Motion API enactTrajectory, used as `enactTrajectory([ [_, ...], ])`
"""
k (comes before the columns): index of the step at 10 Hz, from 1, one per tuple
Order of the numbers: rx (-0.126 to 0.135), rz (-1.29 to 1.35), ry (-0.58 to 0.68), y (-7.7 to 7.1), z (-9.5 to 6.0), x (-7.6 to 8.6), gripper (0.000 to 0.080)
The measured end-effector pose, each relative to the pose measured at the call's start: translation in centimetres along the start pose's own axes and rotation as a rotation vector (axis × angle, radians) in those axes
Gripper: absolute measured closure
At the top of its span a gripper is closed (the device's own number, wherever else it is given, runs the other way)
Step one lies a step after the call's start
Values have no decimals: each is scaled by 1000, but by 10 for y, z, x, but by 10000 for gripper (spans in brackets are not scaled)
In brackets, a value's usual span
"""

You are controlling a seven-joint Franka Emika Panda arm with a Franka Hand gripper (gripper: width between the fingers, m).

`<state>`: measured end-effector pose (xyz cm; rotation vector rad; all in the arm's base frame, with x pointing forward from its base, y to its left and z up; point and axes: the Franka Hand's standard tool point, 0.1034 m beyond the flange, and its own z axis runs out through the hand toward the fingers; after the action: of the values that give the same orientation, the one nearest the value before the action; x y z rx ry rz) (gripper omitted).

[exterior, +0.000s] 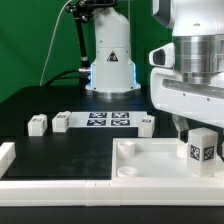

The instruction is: Assemble one leg

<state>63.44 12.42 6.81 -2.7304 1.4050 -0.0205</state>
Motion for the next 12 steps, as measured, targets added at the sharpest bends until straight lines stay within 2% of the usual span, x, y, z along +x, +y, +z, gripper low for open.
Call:
enactTrajectory([
  [1,0,-113,0,0,0,0,155],
  [10,-12,-961,8,1,0,3,151],
  [12,-32,-1178,16,3,-1,7,151],
])
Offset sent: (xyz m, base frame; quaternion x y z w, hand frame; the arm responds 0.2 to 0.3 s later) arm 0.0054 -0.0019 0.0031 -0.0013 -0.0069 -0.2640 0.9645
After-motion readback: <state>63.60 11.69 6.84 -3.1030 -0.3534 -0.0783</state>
